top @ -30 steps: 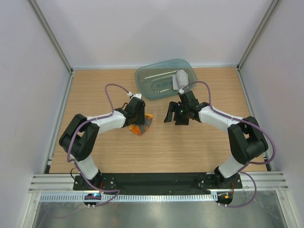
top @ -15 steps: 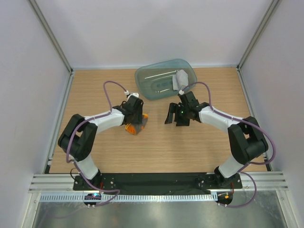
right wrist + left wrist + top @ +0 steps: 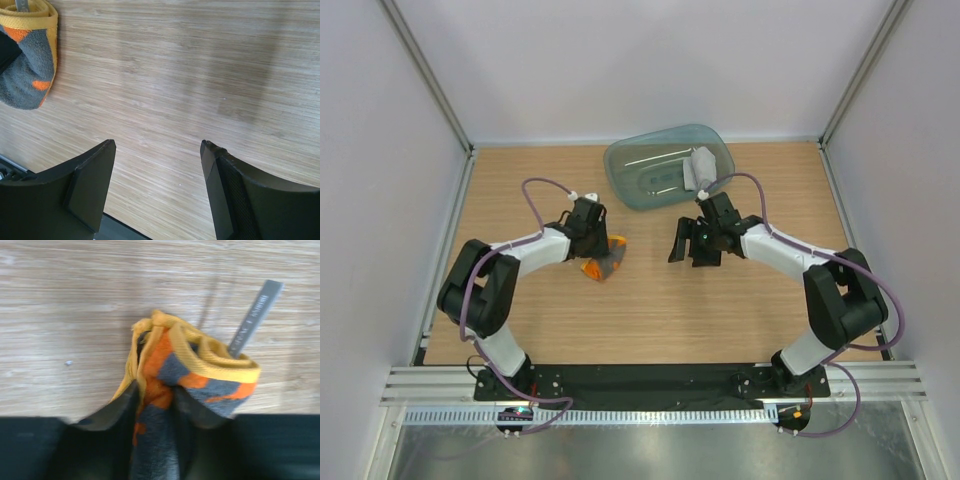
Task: Roll the towels
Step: Place the rolled towel into the container
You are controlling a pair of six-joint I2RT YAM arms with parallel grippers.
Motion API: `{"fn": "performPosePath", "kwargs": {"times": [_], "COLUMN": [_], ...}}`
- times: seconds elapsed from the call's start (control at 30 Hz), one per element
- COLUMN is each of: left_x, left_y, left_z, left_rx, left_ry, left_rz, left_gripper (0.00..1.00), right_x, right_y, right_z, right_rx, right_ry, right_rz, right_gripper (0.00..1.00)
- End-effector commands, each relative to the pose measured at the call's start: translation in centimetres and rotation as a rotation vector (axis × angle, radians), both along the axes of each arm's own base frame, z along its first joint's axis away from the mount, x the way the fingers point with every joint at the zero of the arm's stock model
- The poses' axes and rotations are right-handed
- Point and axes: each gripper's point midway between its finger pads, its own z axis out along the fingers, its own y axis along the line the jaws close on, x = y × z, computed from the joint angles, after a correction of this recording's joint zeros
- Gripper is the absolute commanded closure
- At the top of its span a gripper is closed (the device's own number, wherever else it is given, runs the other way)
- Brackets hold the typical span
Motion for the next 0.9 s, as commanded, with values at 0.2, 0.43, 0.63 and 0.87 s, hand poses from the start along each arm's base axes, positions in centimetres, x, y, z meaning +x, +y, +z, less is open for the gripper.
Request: {"fn": "performPosePath", "kwargs": {"times": [0.2, 0.43, 0.63, 0.87], "left_x": [-5.3, -4.2, -1.7, 2.1], "left_y": [1.6, -1.0, -3.1, -6.4], "left_z": [-5.5, 0.0, 10.0, 17.2], "left_rx": [0.041, -0.121, -0.258, -0.437], "left_ry": [0.235, 0.135, -0.032, -0.138], "left_rz": [-0.005, -0.038, -0.047, -0.029], "left_gripper": [0.96, 1.00, 1.00, 1.00], "right_x": [-0.1, 0.4, 1.1, 1.0], "right_y": [-0.1, -1.4, -3.9, -6.4], "right_z": [1.9, 3.7, 7.3, 10.7], "right_rx": [0.014, 0.018, 0.040, 0.067], "right_ry": [-0.059, -0.111, -0.197, -0.274], "right_rz": [0.013, -0.037, -0.134, -0.249], "right_gripper": [0.24, 0.25, 0.25, 0.25]}}
